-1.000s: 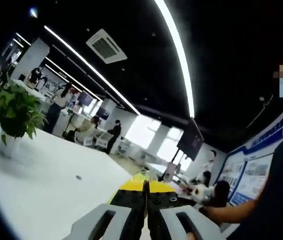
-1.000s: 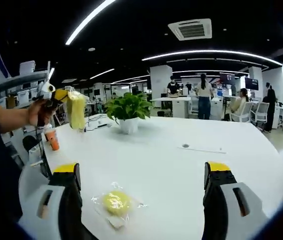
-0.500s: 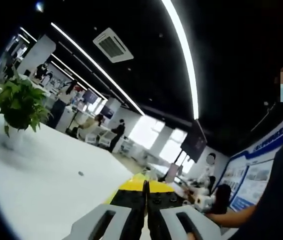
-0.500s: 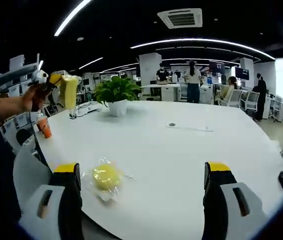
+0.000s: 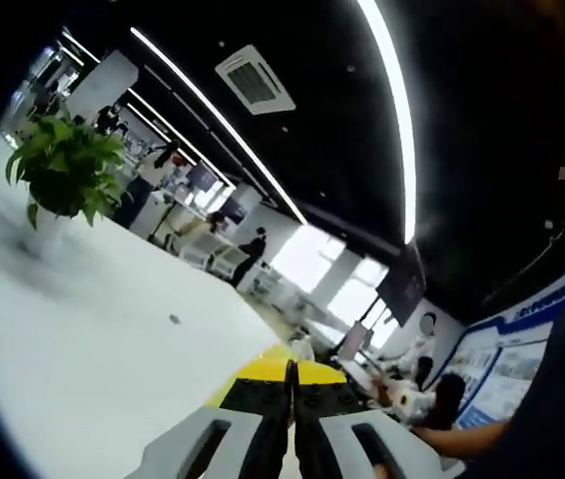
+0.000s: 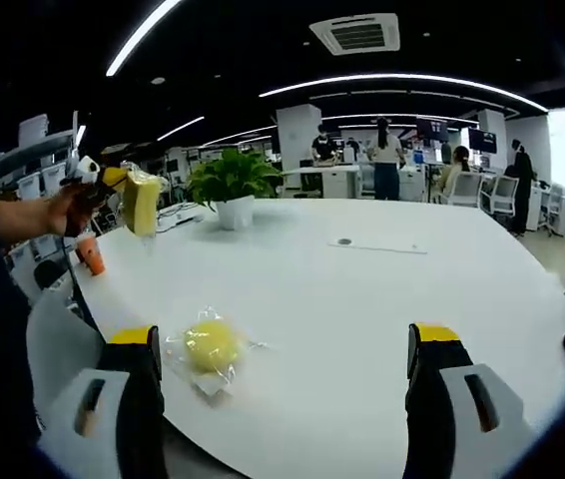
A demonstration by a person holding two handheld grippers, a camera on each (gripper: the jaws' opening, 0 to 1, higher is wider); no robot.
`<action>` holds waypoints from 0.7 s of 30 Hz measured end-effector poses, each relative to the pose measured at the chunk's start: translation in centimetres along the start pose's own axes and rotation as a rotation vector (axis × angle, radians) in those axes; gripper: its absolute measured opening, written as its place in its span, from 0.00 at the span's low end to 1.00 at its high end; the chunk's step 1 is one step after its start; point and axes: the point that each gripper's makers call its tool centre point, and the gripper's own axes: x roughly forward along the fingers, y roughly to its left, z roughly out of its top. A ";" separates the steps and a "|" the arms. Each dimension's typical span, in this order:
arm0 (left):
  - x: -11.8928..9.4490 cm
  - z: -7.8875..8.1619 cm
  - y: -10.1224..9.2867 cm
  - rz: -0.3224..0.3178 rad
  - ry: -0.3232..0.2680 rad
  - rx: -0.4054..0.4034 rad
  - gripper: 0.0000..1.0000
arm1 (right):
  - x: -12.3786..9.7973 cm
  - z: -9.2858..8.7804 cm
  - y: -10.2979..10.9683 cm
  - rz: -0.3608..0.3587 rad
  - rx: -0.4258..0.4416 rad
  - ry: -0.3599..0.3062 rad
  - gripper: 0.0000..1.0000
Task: Compare the silicone blocks by pressing each to a similar depth, holding the contact briefly, and releasing to observe deformation and rebound differences across the visible hardness samples.
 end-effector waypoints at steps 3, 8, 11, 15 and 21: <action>-0.2 -1.2 0.9 0.017 0.020 -0.015 0.00 | 0.0 -0.5 0.0 0.003 0.012 0.013 0.96; -0.5 -2.2 2.0 0.035 0.020 -0.054 0.00 | -0.3 -1.0 0.2 0.004 0.002 0.011 0.96; -0.6 -2.9 2.9 0.049 0.021 -0.084 0.00 | -0.2 -1.5 -0.3 -0.014 -0.010 0.009 0.96; -1.2 -4.1 4.4 0.081 0.044 -0.139 0.00 | -0.1 -1.3 0.1 -0.007 0.000 0.007 0.96; -2.0 -4.9 6.1 0.107 0.038 -0.184 0.00 | 0.2 -1.5 0.6 0.015 -0.019 0.024 0.96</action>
